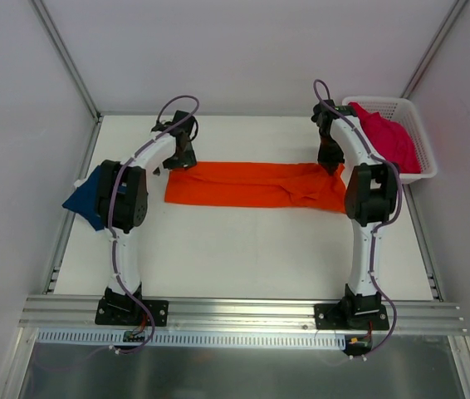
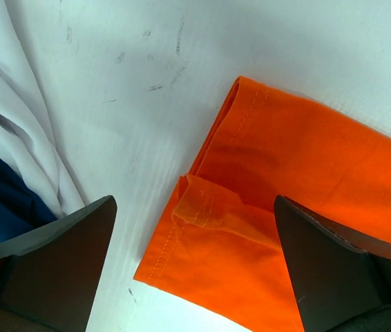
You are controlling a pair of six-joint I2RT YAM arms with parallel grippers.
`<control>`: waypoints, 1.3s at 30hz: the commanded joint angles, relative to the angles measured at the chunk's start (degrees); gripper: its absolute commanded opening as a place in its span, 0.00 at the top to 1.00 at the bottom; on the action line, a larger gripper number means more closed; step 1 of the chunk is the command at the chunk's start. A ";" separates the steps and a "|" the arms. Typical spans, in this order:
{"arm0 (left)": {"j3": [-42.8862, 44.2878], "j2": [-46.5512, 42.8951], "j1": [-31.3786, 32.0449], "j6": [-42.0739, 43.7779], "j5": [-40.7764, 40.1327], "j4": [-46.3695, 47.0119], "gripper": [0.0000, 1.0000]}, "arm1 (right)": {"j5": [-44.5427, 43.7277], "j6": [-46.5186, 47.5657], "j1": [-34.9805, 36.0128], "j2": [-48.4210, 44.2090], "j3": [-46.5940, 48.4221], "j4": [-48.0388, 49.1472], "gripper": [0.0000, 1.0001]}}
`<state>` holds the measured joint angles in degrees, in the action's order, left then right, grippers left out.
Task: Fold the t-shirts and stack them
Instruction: Fold the other side of the tshirt into a rectangle
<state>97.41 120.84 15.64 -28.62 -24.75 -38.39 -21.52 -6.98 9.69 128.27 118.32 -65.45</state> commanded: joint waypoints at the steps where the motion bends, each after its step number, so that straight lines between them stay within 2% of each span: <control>1: 2.35 -4.29 -0.43 1.11 -1.79 -2.30 0.01 | -0.19 0.83 -0.90 1.10 3.23 -2.58 0.99; 5: 2.96 -7.54 -0.52 1.20 1.45 -3.44 0.01 | -0.63 0.74 -0.99 2.34 4.20 -2.49 0.99; 8: 2.61 -9.30 -0.43 0.85 5.58 -3.79 0.07 | -0.98 0.74 -1.34 4.17 6.48 -2.49 0.99; 9: 2.44 -9.91 -0.43 0.85 7.16 -3.80 0.18 | -0.89 0.74 -1.43 4.62 7.18 -2.49 0.99; 11: 2.00 -10.36 -0.43 1.02 8.92 -3.97 0.30 | -0.81 0.66 -1.69 6.37 8.84 -2.49 0.99; 12: 2.00 -10.53 -0.43 1.02 9.72 -4.06 0.39 | -0.46 0.66 -1.96 6.90 9.29 -2.49 1.00; 13: 1.82 -10.62 -0.43 0.85 11.55 -4.15 0.41 | -0.45 0.48 -2.05 7.52 9.82 -2.49 0.86; 15: 1.56 -11.32 -0.43 0.94 13.32 -4.41 0.45 | -1.59 0.31 -2.31 8.75 11.14 -2.49 0.51; 16: 1.12 -11.67 -0.43 0.85 13.85 -4.50 0.46 | -2.29 0.30 -2.22 8.67 11.23 -1.88 0.39; 17: 0.95 -12.11 -0.43 0.94 15.25 -4.41 0.47 | -2.91 0.48 -2.31 8.32 10.53 -1.18 0.34; 19: 0.68 -12.99 -0.43 1.46 16.83 -4.50 0.47 | -4.23 1.27 -2.31 5.43 9.39 1.88 0.32; 20: 0.59 -13.08 -0.43 1.72 18.50 -4.50 0.50 | -4.32 1.53 -2.31 4.11 8.86 3.04 0.28; 23: 0.07 -12.73 -0.43 2.08 21.75 -4.50 0.60 | -3.80 2.24 -2.22 0.15 9.20 4.37 0.27; 24: -0.11 -12.47 -0.43 2.17 22.37 -4.41 0.62 | -3.71 2.41 -2.14 -0.73 9.47 4.19 0.27; 25: -0.28 -12.12 -0.43 1.91 22.64 -4.50 0.77 | -3.62 2.59 -2.13 -3.09 9.21 4.10 0.27; 28: -0.64 -11.50 -0.43 1.38 23.61 -4.41 1.00 | -3.79 3.64 -1.26 -9.32 6.41 4.36 0.31; 29: -0.81 -11.15 -0.43 1.29 23.70 -4.41 1.00 | -3.62 3.82 -0.73 -10.92 5.52 4.54 0.32; 31: -0.90 -10.36 -0.43 1.64 23.61 -4.41 1.00 | -2.92 3.12 -0.29 -13.82 2.55 4.28 0.53; 32: -0.81 -9.23 -0.43 1.73 23.35 -4.41 1.00 | -2.31 2.59 -0.03 -16.27 1.40 3.93 0.66; 33: -0.73 -8.52 -0.35 2.16 23.00 -4.41 1.00 | -1.78 2.07 -0.03 -16.99 0.60 2.88 0.94; 34: -0.55 -7.82 -0.43 2.43 22.82 -4.41 1.00 | -1.34 1.54 -0.03 -17.43 -0.89 2.09 0.99; 39: -0.02 -4.91 -0.43 2.78 23.52 -4.50 1.00 | 1.65 0.13 0.33 -16.21 -5.82 -0.29 0.99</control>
<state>96.68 114.32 15.64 -26.96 -2.92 -41.45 -22.70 -5.85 9.76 109.54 116.42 -61.56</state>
